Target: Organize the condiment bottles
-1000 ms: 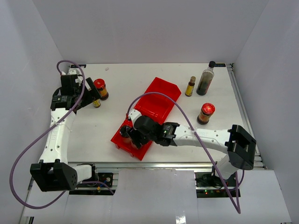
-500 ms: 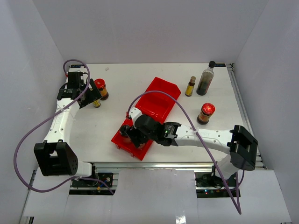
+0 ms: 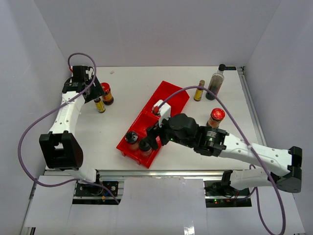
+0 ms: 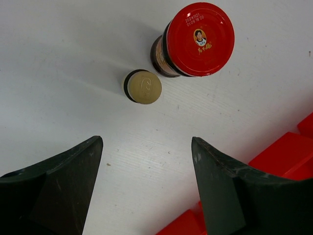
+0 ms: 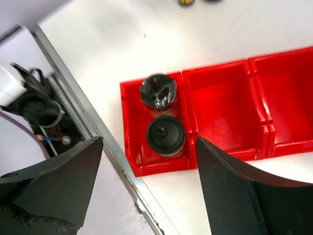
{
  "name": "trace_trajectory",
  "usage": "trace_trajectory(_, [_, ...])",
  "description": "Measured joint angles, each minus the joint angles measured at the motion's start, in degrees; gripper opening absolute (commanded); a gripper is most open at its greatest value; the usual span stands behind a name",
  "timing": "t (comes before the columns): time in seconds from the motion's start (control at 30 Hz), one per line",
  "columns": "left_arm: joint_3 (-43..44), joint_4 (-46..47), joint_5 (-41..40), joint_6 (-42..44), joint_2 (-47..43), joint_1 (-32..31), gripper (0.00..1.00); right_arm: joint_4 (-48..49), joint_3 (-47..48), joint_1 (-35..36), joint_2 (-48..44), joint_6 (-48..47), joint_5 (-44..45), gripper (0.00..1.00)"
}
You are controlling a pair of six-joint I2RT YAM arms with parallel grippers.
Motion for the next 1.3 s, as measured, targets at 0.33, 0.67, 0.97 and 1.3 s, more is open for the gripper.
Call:
trace_trajectory(0.33, [1.41,0.17,-1.39,1.15,8.24,0.0,0.79,-1.48,-1.79,0.01,-12.49,-0.31,3.27,0.85])
trace_trajectory(0.67, [3.88,0.57,-3.22,1.75,10.88,0.0,0.73,-3.47,-3.67,0.01,-15.38,-0.83,6.75,0.87])
trace_trajectory(0.97, [5.66,1.42,-4.23,2.56,14.47,0.0,0.64,-3.71,-4.51,0.01,-15.74,-0.84,7.44,0.88])
trace_trajectory(1.3, [5.7,1.77,-4.53,3.43,14.79,0.0,0.15,-3.69,-6.17,0.01,-17.34,-0.77,7.61,0.88])
